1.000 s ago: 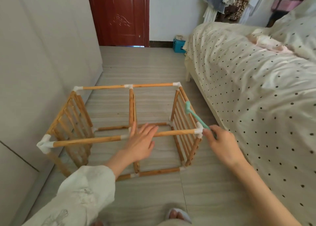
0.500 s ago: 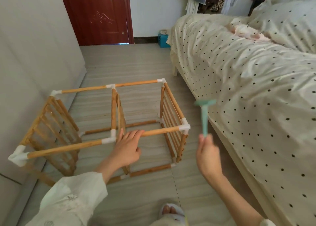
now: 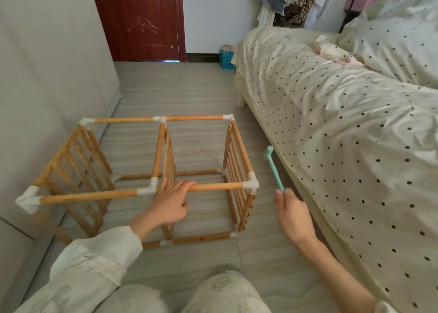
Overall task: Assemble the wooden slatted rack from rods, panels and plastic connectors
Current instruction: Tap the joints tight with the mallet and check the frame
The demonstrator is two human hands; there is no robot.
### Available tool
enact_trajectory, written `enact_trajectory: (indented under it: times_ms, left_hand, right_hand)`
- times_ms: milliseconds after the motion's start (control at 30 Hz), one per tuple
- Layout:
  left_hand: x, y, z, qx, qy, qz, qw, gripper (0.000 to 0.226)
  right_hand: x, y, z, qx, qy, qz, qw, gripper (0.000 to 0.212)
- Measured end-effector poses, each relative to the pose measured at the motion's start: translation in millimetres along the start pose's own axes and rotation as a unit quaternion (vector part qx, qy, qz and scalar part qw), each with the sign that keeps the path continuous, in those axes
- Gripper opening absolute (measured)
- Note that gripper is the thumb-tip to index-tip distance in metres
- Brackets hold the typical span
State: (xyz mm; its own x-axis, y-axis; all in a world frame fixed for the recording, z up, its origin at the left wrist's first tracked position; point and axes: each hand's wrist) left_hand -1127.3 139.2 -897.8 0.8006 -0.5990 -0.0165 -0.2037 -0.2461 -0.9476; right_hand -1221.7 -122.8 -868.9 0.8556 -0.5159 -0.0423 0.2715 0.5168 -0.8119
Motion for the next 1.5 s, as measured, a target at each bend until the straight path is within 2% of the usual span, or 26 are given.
enact_trajectory:
  times_ms: [67,167,300,400,467,533,567,633,733,800,867,933,1000,1033,1100,1200,1333,1400,1500]
  left_hand:
    - [-2.1,1.3,3.3,-0.011,-0.01,0.029,0.999,0.047]
    - [-5.4,3.8,5.7,-0.014,-0.04,0.047,0.998,0.041]
    - [-10.9,9.9,6.3,-0.047,-0.025,-0.042,0.998,0.021]
    - [-12.0,11.1,13.6,-0.062,-0.026,-0.096,0.993,0.034]
    - [-11.0,9.2,27.0,-0.089,-0.045,-0.123,0.987,0.049]
    - [-7.3,4.1,49.2,-0.069,-0.054,-0.151,0.985,0.06]
    - [-4.5,1.9,62.9,-0.026,-0.048,-0.156,0.986,0.067]
    - [4.6,-9.7,90.7,0.047,-0.062,-0.112,0.991,0.073]
    - [21.0,-33.2,113.0,0.054,-0.177,-0.024,0.982,0.042]
    - [32.3,-46.4,110.9,0.108,-0.22,-0.003,0.97,0.031]
    - [42.3,-49.6,89.4,0.13,-0.21,-0.024,0.969,0.028]
    - [54.8,-39.9,45.6,0.026,-0.134,-0.043,0.99,0.035]
    - [65.4,-17.4,-3.6,-0.081,-0.066,-0.006,0.994,0.045]
    - [67.7,-5.4,-22.8,-0.078,-0.058,-0.001,0.995,0.046]
    - [64.3,9.5,-41.3,0.021,-0.071,-0.029,0.997,0.046]
    - [44.4,15.6,-33.9,0.104,-0.07,-0.032,0.992,0.037]
    - [16.5,7.8,-6.1,0.149,-0.031,-0.003,0.988,0.041]
    - [-4.4,-0.3,17.1,0.177,-0.007,0.005,0.984,0.044]
    - [-40.4,-14.1,60.1,0.214,-0.017,-0.016,0.977,0.035]
  right_hand:
    - [1.3,-12.4,16.2,0.077,-0.048,-0.022,0.996,0.031]
    - [9.6,-6.3,25.4,0.1,-0.059,0.013,0.993,0.029]
    - [28.0,20.1,28.5,0.035,-0.095,0.123,0.987,0.033]
    - [30.1,39.8,27.3,-0.041,-0.155,0.165,0.973,0.036]
    - [25.0,47.6,29.3,-0.07,-0.192,0.147,0.968,0.043]
    - [18.5,52.1,40.0,-0.074,-0.196,0.144,0.967,0.044]
    - [15.0,55.0,48.5,-0.059,-0.182,0.164,0.968,0.039]
    - [9.8,62.6,69.6,0.031,-0.134,0.228,0.964,0.029]
    - [7.8,69.5,89.1,0.271,-0.03,0.302,0.913,0.025]
    - [14.5,68.2,92.1,0.323,-0.014,0.281,0.904,0.023]
    - [22.7,61.5,90.1,0.343,0.004,0.242,0.908,0.025]
    - [31.9,56.5,81.9,0.35,0.036,0.192,0.916,0.031]
    - [37.7,52.8,69.1,0.325,0.058,0.146,0.933,0.032]
    - [39.4,51.1,61.7,0.311,0.067,0.132,0.939,0.03]
    - [39.7,45.6,47.4,0.283,0.076,0.121,0.948,0.026]
    - [33.4,37.7,30.3,0.243,0.058,0.106,0.963,0.022]
    - [24.5,31.1,17.7,0.188,0.015,0.072,0.979,0.026]
    - [20.5,28.3,15.8,0.158,-0.002,0.077,0.984,0.026]
    - [15.3,21.7,15.7,0.109,-0.043,0.089,0.989,0.025]
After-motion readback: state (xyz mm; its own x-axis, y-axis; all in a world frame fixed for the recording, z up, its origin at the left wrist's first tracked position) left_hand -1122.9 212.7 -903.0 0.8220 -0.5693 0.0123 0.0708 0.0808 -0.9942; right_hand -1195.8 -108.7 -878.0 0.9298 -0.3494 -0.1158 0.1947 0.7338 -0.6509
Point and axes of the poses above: each hand's wrist, its own x-axis towards the middle knuckle, its own y-axis out of the palm, z = x × y, and after that the axes turned 12 degrees about y, right-handed
